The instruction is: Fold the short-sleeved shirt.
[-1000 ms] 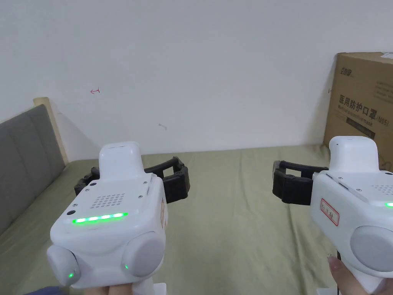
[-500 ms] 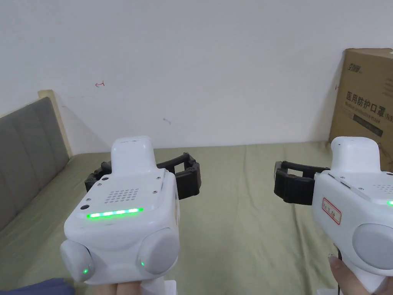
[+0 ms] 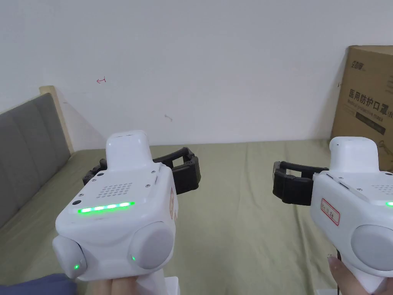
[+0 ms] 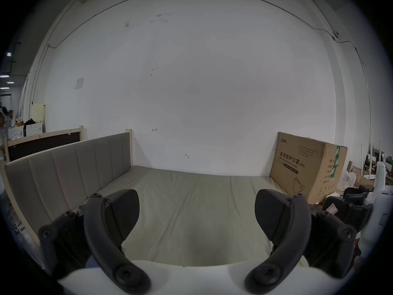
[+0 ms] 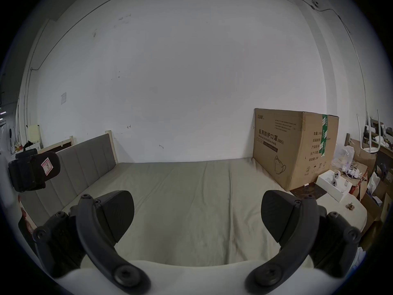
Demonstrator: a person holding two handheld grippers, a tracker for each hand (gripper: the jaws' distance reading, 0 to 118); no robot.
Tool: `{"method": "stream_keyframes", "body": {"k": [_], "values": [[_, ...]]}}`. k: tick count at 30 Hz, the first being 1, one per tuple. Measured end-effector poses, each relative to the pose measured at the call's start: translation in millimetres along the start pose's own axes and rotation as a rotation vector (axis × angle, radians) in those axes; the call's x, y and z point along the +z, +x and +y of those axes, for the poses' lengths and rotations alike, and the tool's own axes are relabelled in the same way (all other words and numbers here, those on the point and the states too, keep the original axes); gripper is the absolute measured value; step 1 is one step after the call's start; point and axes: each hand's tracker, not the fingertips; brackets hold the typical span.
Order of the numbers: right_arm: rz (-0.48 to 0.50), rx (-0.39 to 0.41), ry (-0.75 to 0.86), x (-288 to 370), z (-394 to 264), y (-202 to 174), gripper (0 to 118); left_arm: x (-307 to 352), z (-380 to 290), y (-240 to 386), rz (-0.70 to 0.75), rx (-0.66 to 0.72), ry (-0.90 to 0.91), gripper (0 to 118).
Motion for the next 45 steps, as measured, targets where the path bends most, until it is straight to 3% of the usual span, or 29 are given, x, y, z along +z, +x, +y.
{"method": "stream_keyframes", "body": {"k": [45], "values": [[0.0,0.006,-0.013,9.4,3.6,-2.7,117,8.8,1.0,0.8,-0.032,0.01,-0.034,111]]}}
